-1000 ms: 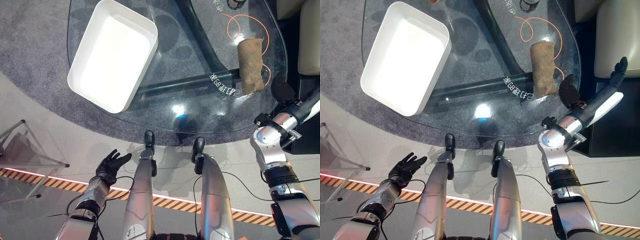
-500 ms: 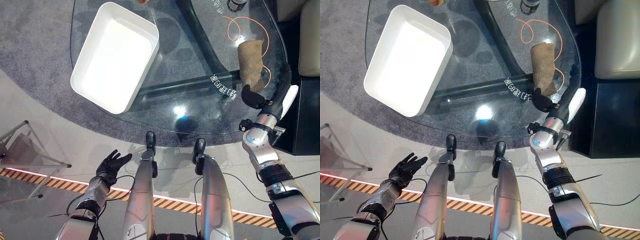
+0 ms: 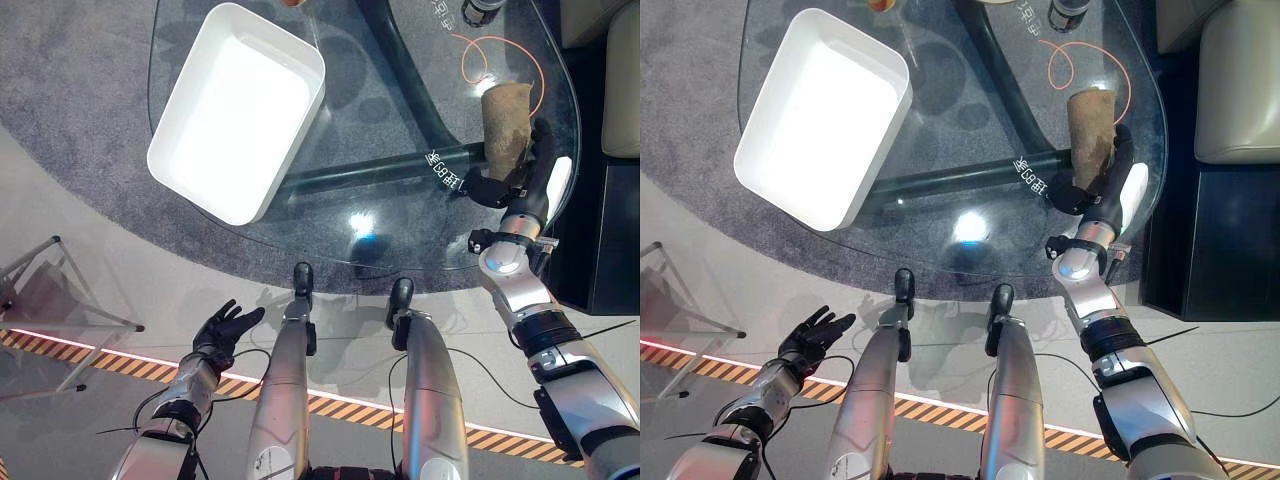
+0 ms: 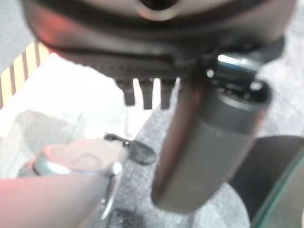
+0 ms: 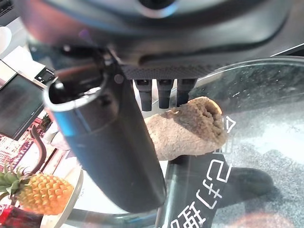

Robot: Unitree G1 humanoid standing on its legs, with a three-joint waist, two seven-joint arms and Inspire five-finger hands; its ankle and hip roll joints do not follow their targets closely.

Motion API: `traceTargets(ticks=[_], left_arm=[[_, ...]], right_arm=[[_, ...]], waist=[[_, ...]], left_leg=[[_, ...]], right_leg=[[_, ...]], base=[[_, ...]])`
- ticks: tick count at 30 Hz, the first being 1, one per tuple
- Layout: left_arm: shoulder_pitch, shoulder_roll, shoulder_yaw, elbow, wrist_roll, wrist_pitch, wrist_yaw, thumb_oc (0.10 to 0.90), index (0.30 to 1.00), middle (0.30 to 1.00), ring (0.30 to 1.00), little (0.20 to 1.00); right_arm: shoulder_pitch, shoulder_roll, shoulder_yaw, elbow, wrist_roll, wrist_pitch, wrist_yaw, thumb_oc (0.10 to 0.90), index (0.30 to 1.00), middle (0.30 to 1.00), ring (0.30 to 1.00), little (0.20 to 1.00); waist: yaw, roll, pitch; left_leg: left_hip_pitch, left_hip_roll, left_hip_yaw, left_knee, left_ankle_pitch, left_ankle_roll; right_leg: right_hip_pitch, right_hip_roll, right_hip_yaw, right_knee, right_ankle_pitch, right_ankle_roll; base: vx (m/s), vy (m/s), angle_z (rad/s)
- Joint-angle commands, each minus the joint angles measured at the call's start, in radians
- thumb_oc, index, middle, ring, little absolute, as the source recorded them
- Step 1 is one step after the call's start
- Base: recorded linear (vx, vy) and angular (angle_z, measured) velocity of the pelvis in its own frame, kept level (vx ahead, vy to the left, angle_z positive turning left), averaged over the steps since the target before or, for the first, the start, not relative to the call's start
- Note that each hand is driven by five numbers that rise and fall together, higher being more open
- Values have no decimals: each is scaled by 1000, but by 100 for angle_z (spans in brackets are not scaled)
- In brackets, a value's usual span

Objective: Wipe the table with a cloth and put it in the basket.

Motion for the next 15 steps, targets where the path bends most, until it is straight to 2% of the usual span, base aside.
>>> traceTargets(ticks=[1,15], left_arm=[[45,22,-23,17,21,3,14,800,900,900,900,900],[20,19,-59,37,15,10,7,800,900,900,900,900]], right_arm=[[-76,-97,7,-17,-7,-24,-26,800,900,900,900,900],[-192,-112,24,198,20,44,-97,800,900,900,900,900]], waist=[[-4,21,-19],[15,39,-19]], left_leg=[[-3,-59,29,126,-84,61],[-9,-62,23,133,-87,66]], right_leg=[[40,42,-14,-133,110,15],[27,35,-20,-113,108,14]], base=[[0,0,0],[3,0,1]])
